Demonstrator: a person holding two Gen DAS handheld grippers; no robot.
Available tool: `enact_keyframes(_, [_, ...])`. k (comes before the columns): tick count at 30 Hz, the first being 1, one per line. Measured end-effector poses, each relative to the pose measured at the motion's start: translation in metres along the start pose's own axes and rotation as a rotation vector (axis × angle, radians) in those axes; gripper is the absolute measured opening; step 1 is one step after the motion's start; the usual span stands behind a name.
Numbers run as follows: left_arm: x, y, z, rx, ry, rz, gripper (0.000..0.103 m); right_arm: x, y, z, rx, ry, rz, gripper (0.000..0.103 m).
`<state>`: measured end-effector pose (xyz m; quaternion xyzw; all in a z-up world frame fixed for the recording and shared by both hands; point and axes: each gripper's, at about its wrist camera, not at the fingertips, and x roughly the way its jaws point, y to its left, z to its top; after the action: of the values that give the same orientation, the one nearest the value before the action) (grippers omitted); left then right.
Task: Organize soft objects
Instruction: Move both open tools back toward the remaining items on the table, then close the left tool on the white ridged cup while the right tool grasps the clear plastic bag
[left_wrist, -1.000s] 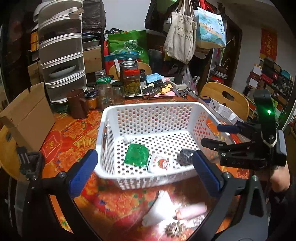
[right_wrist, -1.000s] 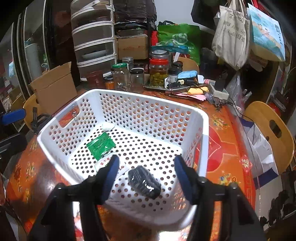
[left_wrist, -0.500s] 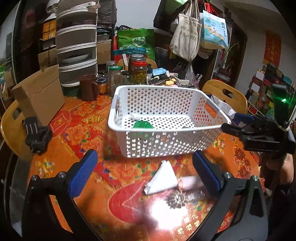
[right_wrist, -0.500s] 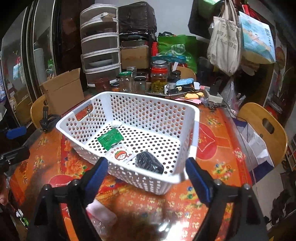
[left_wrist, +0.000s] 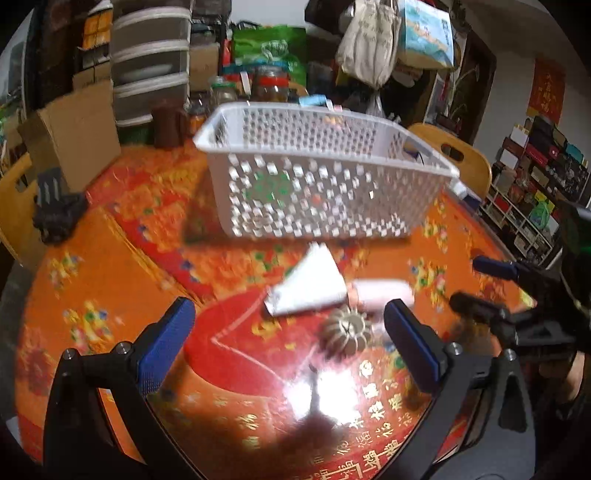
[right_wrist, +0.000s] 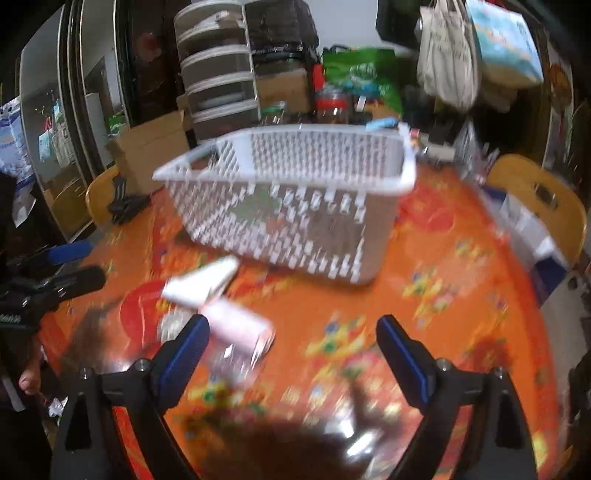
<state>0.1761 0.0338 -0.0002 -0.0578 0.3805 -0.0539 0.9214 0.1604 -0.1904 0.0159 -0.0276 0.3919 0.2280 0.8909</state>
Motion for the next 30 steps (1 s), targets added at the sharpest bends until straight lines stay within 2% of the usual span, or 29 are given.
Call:
enact_keyframes(6, [0.030, -0.008, -0.016, -0.008, 0.045, -0.032, 0.101, 0.014, 0.020, -0.026, -0.032, 0.030, 0.064, 0.090])
enact_keyframes(20, [0.058, 0.005, -0.021, -0.051, 0.073, -0.057, 0.101, 0.045, 0.041, -0.020, -0.082, 0.089, 0.100, 0.076])
enact_keyframes(25, [0.063, 0.002, -0.020, -0.047, 0.072, -0.074, 0.101, 0.050, 0.045, -0.021, -0.103, 0.115, 0.098, 0.067])
enact_keyframes(29, [0.067, -0.006, -0.020, -0.028, 0.078, -0.076, 0.101, 0.050, 0.045, -0.021, -0.103, 0.106, 0.075, 0.051])
enact_keyframes(30, [0.068, -0.007, -0.021, -0.026, 0.080, -0.075, 0.101, 0.050, 0.044, -0.021, -0.101, 0.105, 0.077, 0.051])
